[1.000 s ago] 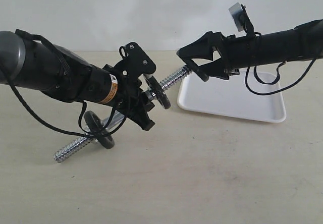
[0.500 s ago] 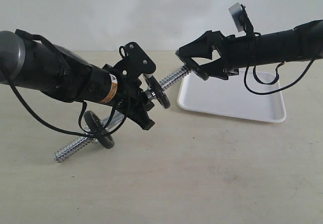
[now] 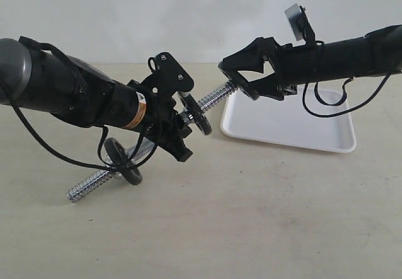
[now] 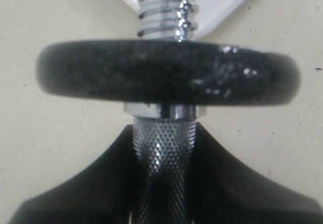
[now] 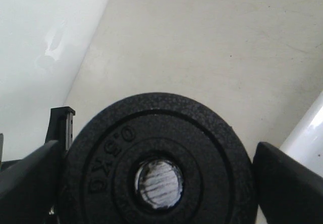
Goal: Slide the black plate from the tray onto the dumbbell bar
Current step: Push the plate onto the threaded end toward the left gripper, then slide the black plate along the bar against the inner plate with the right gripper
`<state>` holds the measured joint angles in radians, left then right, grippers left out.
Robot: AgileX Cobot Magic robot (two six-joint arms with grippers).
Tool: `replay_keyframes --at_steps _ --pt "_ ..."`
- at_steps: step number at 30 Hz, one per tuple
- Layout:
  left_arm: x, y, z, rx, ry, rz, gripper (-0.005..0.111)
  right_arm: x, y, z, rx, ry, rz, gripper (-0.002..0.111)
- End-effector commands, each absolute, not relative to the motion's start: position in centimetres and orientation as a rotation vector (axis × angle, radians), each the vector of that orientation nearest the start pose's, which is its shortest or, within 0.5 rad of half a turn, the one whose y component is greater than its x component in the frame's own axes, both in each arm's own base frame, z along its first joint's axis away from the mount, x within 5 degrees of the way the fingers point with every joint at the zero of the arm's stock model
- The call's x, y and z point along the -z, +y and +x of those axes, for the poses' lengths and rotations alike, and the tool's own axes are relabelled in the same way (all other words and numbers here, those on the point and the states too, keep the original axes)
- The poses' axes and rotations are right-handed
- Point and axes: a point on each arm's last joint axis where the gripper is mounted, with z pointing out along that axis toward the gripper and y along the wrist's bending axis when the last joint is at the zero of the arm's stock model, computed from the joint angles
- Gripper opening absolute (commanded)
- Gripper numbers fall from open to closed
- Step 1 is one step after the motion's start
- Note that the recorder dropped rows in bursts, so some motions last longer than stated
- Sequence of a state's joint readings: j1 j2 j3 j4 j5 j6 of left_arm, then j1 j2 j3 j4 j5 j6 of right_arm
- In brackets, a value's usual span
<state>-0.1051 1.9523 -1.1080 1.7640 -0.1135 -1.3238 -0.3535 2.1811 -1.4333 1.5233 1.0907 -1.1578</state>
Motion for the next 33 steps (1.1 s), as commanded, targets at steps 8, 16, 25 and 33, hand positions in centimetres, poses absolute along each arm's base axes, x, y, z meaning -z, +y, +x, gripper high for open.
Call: replay_keyframes --at_steps 8,16,25,33 --pt "-18.9 -5.4 40.3 -0.061 2.141 0.651 0.004 -22.2 -5.6 42.8 -1.341 1.963 0.029 0.054" --pt "-18.9 -5.4 40.3 -0.062 2.141 0.651 0.004 -22.5 -5.6 42.7 -1.354 1.965 0.049 0.054" --pt "-18.9 -5.4 40.3 -0.062 2.141 0.651 0.004 -22.5 -5.0 42.7 -1.361 1.976 0.034 0.054" --pt "-18.9 -5.4 40.3 -0.061 2.141 0.651 0.004 -22.5 -3.5 42.9 -1.389 1.989 0.008 0.054"
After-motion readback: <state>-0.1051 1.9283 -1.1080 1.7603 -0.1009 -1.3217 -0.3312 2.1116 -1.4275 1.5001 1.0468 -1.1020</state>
